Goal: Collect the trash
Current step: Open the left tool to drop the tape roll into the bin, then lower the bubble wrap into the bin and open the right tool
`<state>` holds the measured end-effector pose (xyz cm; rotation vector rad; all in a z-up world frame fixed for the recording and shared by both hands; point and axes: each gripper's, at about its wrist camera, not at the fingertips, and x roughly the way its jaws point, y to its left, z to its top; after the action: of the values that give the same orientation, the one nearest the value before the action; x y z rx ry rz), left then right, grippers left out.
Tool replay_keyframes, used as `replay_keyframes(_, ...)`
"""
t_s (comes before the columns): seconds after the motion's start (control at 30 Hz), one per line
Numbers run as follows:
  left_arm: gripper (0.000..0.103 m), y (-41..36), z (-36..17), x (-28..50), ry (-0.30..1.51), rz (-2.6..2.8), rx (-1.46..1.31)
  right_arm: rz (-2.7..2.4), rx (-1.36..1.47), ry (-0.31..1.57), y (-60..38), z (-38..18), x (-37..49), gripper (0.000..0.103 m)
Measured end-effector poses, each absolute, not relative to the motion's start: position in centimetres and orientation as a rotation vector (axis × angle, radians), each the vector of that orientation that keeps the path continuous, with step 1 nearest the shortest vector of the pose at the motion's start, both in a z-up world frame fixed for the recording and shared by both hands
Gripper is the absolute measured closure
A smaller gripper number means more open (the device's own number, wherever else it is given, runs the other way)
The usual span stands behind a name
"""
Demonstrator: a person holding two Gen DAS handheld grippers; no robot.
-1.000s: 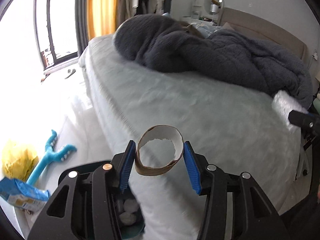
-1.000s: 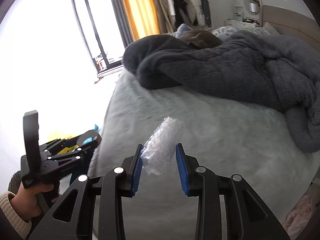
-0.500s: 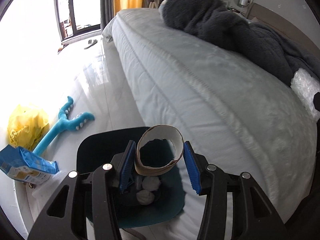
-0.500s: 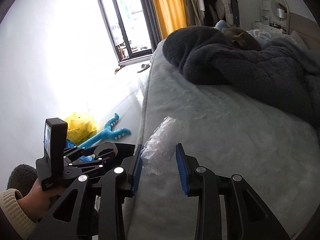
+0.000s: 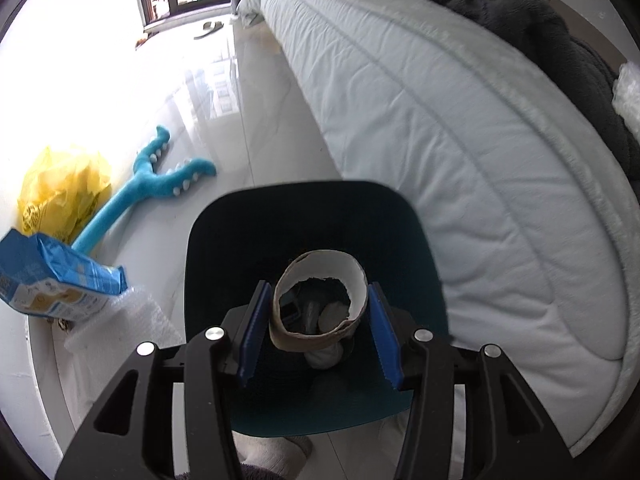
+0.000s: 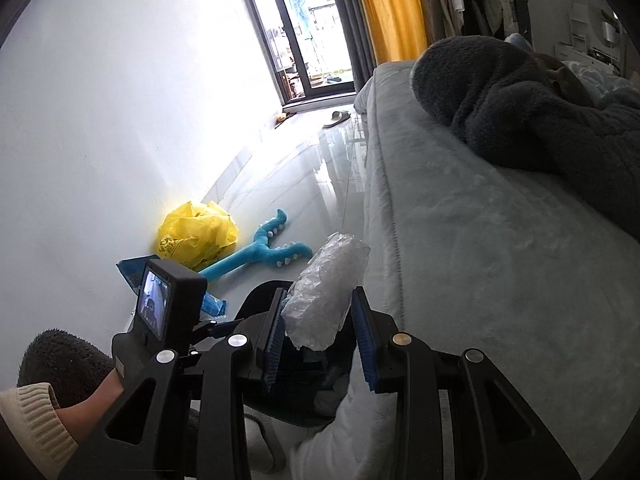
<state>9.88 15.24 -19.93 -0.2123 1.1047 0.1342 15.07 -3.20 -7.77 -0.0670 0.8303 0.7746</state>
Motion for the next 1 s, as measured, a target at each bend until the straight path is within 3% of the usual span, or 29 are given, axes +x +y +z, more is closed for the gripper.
replay_keyframes(0.27, 0.05, 17.6, -23.1, 9.2, 1.205, 0.144, -0.288, 0.832, -0.098, 0.882, 1.7, -10.0, 15.1, 0.07)
replay_keyframes(0.5, 0.025, 19.2, -24.1, 7.9, 1.257, 0.117, -0.319, 0.837, -0.14, 0.958, 4.8, -12.9, 15.5, 0.07)
replay_keyframes(1.0, 0.012, 22.6, -19.8, 4.9, 1.09, 0.173, -0.28, 0.786, -0.196, 1.109, 7.8, -18.6, 16.8, 0.07)
